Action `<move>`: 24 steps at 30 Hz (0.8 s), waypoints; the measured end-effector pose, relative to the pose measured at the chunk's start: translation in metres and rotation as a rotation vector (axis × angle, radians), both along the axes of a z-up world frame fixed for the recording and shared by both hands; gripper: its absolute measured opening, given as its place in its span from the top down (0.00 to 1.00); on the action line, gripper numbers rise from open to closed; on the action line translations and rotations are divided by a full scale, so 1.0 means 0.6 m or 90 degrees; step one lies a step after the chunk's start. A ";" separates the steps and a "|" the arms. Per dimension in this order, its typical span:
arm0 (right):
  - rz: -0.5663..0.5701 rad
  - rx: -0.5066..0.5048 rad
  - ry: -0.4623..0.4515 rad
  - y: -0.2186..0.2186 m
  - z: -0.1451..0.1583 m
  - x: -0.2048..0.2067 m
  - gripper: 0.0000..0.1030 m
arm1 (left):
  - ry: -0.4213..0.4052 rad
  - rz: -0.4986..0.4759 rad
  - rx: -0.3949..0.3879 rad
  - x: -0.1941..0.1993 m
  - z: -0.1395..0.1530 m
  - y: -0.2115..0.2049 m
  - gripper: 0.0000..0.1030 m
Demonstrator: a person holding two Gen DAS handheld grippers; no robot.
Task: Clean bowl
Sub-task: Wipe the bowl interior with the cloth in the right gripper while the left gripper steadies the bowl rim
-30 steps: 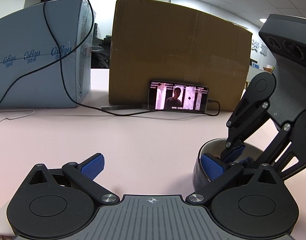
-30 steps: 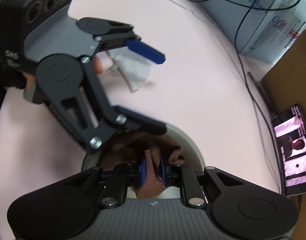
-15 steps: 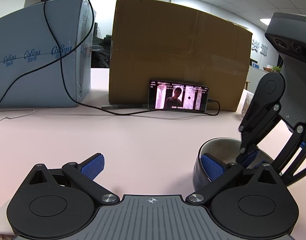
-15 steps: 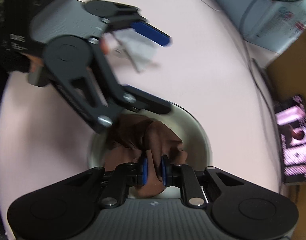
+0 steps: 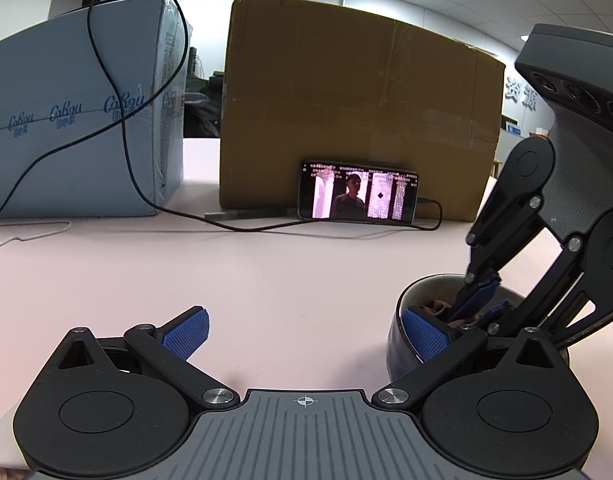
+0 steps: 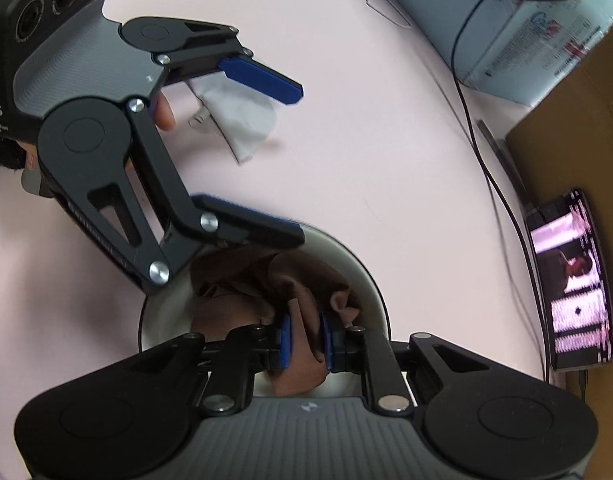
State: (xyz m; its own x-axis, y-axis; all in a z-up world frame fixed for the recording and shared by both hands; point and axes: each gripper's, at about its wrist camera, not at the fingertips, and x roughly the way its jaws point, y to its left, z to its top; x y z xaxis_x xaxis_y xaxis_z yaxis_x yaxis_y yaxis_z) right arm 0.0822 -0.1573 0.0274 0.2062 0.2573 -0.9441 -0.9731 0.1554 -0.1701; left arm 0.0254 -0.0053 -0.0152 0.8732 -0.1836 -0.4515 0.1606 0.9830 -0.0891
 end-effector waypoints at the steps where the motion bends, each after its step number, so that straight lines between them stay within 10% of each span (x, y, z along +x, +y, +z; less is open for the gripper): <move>1: 0.002 -0.003 0.002 -0.001 0.001 -0.002 0.86 | 0.000 0.000 0.000 0.000 0.000 0.000 0.00; 24: 0.018 0.017 0.020 -0.002 0.008 -0.010 0.57 | 0.000 -0.001 -0.002 0.001 0.000 0.002 0.00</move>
